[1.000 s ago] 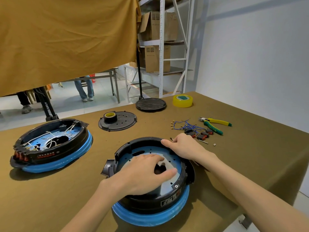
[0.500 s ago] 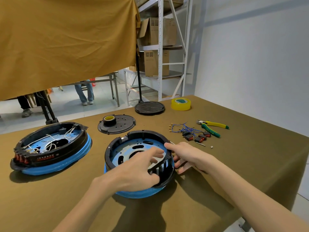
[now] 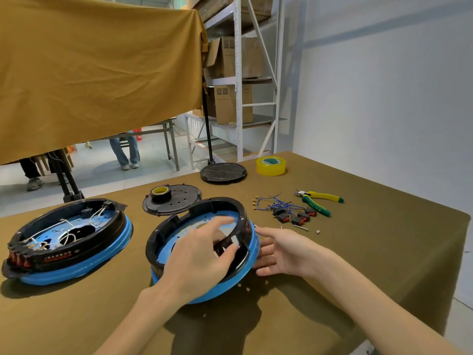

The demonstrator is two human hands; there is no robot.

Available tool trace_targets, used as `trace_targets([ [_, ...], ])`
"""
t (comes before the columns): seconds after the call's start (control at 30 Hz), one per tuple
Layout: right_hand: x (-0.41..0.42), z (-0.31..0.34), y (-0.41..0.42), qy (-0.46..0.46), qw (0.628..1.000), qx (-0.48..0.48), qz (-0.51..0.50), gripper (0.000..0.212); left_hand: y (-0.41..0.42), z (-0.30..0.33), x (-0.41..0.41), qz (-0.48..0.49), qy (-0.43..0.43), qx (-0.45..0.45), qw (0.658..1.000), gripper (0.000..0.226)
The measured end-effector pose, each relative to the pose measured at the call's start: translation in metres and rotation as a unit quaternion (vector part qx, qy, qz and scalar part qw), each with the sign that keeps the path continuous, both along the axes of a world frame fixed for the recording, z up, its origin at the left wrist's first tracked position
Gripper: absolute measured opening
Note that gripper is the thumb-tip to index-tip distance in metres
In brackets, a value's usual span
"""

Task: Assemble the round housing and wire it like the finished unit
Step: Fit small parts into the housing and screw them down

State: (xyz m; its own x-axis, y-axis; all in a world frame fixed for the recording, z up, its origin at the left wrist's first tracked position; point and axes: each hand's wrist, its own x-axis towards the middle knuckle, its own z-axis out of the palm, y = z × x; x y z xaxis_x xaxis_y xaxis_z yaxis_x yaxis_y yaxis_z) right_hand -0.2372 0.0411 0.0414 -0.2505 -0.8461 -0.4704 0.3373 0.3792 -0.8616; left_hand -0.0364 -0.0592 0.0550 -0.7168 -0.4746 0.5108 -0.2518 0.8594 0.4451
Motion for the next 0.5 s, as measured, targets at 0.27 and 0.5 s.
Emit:
trace_targets([
  [0.27, 0.009, 0.001, -0.001, -0.079, 0.994, -0.078, 0.001, 0.038, 0.009, 0.007, -0.001, 0.004, -0.021, -0.067, 0.998, 0.065],
  [0.5, 0.040, 0.015, -0.004, 0.003, 0.979, -0.200, -0.026, 0.042, 0.002, 0.032, 0.013, -0.006, 0.044, -0.046, 0.998, 0.060],
])
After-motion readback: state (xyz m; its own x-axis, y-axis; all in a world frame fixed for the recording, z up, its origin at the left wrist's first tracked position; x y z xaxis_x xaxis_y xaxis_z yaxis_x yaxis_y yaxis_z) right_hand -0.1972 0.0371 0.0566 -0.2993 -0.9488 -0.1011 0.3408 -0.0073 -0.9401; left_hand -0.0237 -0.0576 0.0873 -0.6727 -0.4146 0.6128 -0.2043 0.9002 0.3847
